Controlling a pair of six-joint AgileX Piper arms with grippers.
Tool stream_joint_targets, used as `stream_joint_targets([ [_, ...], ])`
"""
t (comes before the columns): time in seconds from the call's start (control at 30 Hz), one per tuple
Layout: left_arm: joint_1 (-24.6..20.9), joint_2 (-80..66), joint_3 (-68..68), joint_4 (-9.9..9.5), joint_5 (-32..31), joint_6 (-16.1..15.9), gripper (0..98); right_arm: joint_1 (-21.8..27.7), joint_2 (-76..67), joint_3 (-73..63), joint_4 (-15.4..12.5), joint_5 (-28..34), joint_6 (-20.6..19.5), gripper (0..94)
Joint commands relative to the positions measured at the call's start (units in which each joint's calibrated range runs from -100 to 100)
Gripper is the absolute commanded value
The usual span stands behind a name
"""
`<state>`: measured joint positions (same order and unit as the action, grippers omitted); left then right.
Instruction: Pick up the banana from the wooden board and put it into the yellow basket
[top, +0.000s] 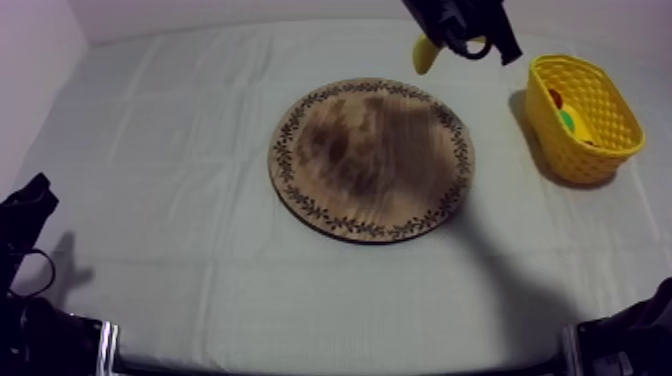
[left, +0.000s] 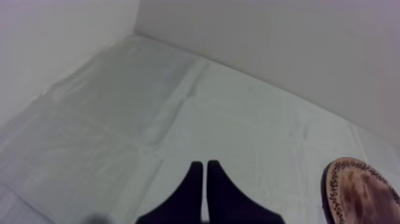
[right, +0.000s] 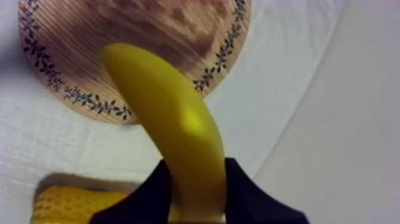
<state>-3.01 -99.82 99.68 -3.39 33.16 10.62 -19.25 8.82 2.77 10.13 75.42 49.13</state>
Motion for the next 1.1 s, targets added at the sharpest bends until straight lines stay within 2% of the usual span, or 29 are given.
stream_joint_targets([
  [0.0,0.0,0.0,0.0,-0.01,0.0,0.0,0.1,0.4,-0.4,-0.1,0.4,0.6,-1.8,10.5],
  [0.17,0.0,0.0,0.0,-0.01,0.0,0.0,0.1,1.7,-1.1,-0.3,1.5,1.9,-6.6,10.8],
  [0.37,0.0,0.0,0.0,-0.01,0.0,0.0,0.1,2.9,-1.0,-0.2,3.3,3.1,-14.4,11.0],
  [0.67,0.0,0.0,0.0,-0.01,0.0,0.0,0.1,7.4,1.7,-6.0,3.7,10.1,-23.8,12.7],
  [0.83,0.0,0.0,0.0,-0.01,0.0,0.0,0.1,12.1,3.2,-10.0,2.3,14.5,-27.3,11.7],
  [1.07,0.0,0.0,0.0,-0.01,0.0,0.0,0.1,18.5,4.6,-11.7,1.0,17.9,-29.5,11.3],
])
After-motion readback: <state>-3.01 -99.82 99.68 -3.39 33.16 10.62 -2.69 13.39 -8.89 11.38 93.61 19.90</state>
